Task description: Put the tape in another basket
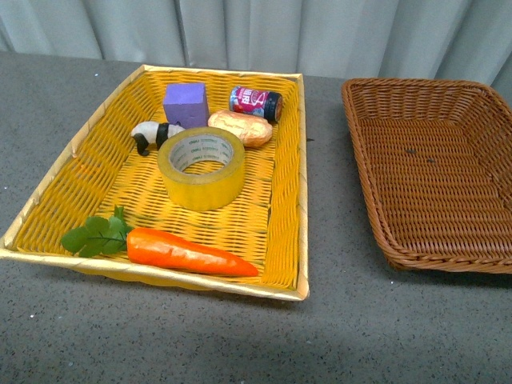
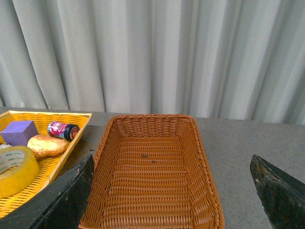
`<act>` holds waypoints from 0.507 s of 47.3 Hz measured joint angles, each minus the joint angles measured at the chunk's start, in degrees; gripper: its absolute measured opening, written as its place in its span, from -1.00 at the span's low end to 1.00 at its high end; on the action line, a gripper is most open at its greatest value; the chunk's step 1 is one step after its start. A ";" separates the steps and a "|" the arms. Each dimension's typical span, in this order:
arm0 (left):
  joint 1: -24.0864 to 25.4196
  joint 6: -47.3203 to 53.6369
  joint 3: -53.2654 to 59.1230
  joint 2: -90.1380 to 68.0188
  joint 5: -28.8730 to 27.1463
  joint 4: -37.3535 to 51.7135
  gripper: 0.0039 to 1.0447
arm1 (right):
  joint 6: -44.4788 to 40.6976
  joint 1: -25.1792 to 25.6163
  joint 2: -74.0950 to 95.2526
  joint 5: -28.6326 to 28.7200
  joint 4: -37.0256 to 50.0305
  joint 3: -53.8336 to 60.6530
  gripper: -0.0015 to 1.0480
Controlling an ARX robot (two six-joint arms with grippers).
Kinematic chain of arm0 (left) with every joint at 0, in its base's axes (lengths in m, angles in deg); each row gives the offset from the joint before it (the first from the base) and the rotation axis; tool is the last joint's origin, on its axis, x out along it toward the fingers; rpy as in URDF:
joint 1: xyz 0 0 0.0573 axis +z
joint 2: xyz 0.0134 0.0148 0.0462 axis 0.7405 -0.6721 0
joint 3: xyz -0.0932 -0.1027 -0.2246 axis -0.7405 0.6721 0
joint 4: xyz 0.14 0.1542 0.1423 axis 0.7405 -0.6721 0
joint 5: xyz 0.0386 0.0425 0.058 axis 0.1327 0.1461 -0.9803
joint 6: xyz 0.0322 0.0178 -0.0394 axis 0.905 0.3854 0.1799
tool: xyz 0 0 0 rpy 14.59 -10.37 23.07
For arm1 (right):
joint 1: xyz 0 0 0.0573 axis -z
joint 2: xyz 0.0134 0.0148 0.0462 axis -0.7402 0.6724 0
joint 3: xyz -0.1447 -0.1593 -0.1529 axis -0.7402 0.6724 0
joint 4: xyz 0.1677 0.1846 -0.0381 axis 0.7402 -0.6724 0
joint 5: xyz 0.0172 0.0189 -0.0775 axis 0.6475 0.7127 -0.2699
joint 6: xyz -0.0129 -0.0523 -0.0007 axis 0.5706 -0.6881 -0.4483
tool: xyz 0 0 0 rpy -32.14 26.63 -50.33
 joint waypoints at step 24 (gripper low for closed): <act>0.00 0.00 0.00 0.00 0.02 0.00 0.88 | 0.00 0.00 0.00 -0.02 0.00 0.00 0.83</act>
